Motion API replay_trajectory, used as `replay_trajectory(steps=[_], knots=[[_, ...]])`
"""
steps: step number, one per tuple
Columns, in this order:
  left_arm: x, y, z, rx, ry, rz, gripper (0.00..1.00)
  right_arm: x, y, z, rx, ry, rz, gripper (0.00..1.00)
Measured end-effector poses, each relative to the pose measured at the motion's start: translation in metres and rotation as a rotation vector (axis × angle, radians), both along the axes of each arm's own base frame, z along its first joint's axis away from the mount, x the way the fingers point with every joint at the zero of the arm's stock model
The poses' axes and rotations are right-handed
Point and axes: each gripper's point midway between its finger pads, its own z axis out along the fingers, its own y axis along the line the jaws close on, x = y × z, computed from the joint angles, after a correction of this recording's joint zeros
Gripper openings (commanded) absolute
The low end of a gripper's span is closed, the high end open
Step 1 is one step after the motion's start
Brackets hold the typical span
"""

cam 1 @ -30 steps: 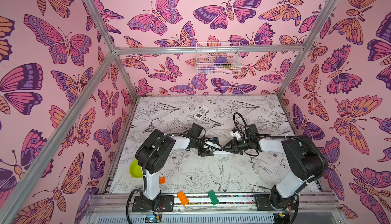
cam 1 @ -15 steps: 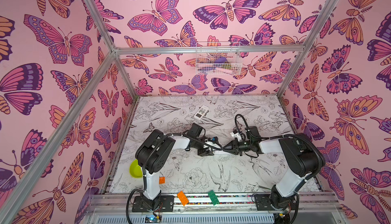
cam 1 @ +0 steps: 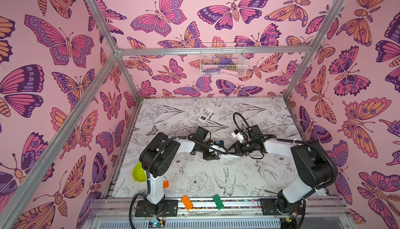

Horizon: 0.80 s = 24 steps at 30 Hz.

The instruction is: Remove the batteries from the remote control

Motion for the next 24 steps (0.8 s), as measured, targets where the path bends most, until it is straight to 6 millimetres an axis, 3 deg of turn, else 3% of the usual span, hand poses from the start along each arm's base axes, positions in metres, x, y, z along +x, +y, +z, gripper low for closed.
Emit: replay_trajectory(steps=[8,15,24], knots=[[-0.001,-0.001,0.0,-0.003,-0.001,-0.004,0.46,-0.002,-0.006,0.0,0.046,0.036,-0.041,0.0],[-0.006,-0.006,-0.001,-0.008,0.002,-0.022,0.46,-0.005,-0.008,0.049,0.062,-0.207,0.06,0.0],[-0.006,-0.006,0.0,-0.012,0.0,-0.027,0.46,-0.014,-0.015,0.039,0.03,-0.298,0.12,0.0]])
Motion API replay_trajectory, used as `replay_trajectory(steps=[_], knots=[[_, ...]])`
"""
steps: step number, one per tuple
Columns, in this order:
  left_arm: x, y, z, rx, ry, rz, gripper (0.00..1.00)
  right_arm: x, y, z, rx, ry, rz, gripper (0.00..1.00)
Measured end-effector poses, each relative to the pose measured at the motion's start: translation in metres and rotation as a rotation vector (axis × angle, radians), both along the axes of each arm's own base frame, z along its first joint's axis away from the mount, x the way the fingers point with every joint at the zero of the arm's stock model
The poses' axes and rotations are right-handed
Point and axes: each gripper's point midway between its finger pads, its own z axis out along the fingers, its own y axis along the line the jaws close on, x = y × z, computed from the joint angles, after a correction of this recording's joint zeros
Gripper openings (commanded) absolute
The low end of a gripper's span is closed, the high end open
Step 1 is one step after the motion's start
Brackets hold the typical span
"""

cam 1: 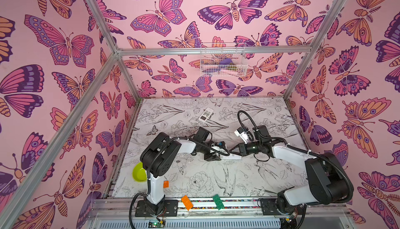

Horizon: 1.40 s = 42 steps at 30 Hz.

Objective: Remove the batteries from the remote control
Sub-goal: 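Lever the battery's metal end up out of the remote with the screwdriver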

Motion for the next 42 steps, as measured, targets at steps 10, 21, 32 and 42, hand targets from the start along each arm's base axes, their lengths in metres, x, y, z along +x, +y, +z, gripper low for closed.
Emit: replay_trajectory(steps=[10,21,32,42], knots=[[0.0,0.0,0.0,0.0,0.0,0.0,0.46,-0.003,-0.004,-0.011,-0.04,0.002,0.01,0.0],[0.0,0.0,0.0,-0.001,0.0,-0.001,0.46,0.0,-0.008,-0.028,-0.09,0.033,-0.004,0.0],[0.0,0.0,0.0,-0.003,0.001,-0.002,0.46,0.016,-0.005,-0.038,-0.128,0.122,-0.038,0.0],[-0.001,0.0,0.0,-0.005,0.004,-0.004,0.46,0.017,-0.002,-0.04,-0.118,0.182,-0.067,0.0]])
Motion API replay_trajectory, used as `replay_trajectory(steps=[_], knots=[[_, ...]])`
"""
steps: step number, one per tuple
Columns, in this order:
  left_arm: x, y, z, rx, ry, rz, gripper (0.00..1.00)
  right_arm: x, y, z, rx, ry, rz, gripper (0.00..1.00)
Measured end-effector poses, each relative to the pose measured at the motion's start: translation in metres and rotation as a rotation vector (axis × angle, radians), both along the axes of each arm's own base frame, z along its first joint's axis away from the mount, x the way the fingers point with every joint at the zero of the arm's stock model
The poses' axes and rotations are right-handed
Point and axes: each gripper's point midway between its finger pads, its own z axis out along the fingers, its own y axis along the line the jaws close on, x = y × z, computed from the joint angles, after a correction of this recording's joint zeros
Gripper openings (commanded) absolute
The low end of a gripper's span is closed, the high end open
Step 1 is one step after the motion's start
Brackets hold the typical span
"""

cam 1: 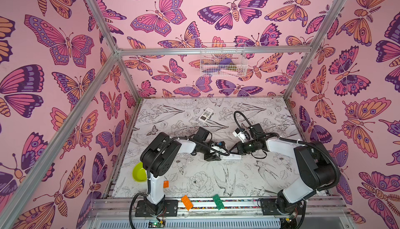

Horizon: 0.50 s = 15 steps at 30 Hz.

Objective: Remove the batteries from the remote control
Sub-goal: 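Lever the battery's metal end up out of the remote with the screwdriver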

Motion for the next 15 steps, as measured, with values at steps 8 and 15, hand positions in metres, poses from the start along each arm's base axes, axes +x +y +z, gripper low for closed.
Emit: replay_trajectory(steps=[8,15], knots=[[0.0,0.0,0.0,-0.002,0.0,-0.001,0.46,0.0,0.009,-0.003,-0.033,0.021,0.007,0.0],[0.0,0.0,0.0,-0.003,0.0,-0.004,0.46,-0.001,0.013,-0.005,0.003,0.036,0.009,0.0]])
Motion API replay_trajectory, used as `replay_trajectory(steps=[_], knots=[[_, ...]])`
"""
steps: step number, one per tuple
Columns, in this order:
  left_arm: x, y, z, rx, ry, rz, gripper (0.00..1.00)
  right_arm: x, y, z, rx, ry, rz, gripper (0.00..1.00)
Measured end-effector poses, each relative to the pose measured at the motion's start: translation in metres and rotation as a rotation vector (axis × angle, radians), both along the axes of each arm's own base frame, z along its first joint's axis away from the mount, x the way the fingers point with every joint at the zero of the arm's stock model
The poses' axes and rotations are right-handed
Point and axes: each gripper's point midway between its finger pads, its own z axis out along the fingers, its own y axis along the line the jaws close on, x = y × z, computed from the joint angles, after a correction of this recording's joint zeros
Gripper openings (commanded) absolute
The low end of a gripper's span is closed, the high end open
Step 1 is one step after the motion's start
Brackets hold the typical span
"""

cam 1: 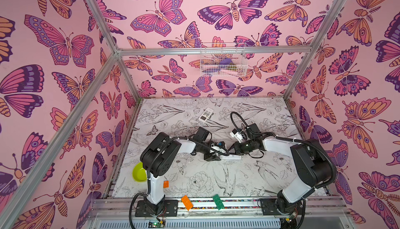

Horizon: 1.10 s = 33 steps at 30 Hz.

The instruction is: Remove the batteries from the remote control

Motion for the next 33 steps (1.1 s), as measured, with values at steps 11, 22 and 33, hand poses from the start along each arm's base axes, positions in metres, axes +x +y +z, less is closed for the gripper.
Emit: replay_trajectory(steps=[11,22,33], knots=[[0.0,0.001,0.0,-0.002,0.008,0.002,0.7,-0.002,0.0,0.0,0.053,-0.012,-0.009,0.0],[-0.011,0.004,0.008,0.06,0.096,0.004,1.0,0.001,0.004,0.003,0.075,-0.043,-0.004,0.0],[0.001,0.014,0.059,0.141,0.139,0.067,0.9,0.002,0.004,0.003,0.082,-0.06,-0.004,0.0]])
